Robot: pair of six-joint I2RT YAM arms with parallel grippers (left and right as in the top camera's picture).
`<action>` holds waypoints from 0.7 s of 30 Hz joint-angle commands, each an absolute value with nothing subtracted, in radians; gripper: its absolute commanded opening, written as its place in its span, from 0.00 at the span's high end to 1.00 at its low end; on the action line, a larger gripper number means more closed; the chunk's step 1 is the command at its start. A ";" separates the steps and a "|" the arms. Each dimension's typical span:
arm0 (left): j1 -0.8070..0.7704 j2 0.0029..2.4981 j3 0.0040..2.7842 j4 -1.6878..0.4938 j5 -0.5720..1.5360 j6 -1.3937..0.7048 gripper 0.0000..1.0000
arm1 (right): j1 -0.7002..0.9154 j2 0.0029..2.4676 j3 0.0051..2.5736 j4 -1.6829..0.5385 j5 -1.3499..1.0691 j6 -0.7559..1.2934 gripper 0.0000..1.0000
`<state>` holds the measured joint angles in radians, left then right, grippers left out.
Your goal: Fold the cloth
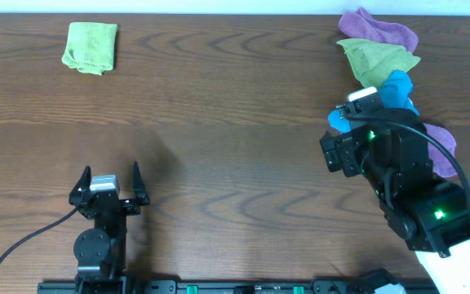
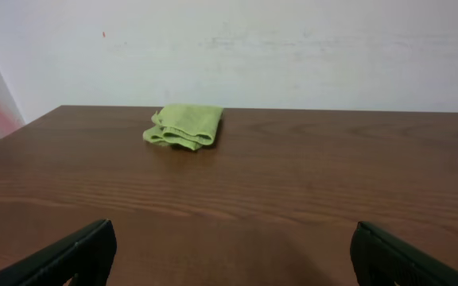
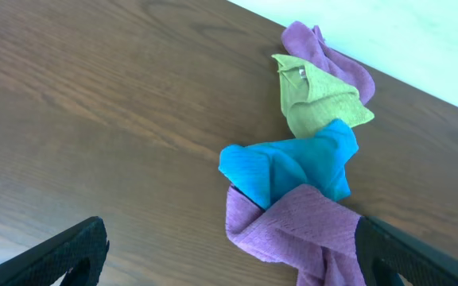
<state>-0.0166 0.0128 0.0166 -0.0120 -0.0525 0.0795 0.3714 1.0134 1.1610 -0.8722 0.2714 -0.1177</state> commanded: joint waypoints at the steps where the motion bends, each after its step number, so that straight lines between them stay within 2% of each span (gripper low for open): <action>1: -0.012 0.004 0.004 -0.067 -0.103 0.094 0.05 | 0.367 1.013 1.163 -0.874 0.312 -0.159 0.01; 7: -0.012 0.004 0.004 -0.067 -0.103 0.094 0.05 | 0.261 0.964 1.113 -0.710 0.209 -0.215 0.01; 12: -0.012 0.004 0.004 -0.067 -0.103 0.094 0.04 | 0.093 0.767 0.854 -0.410 0.052 -0.215 0.01; 21: -0.012 0.004 0.004 -0.067 -0.103 0.094 0.05 | 0.105 0.443 0.421 -0.139 0.078 -0.215 0.01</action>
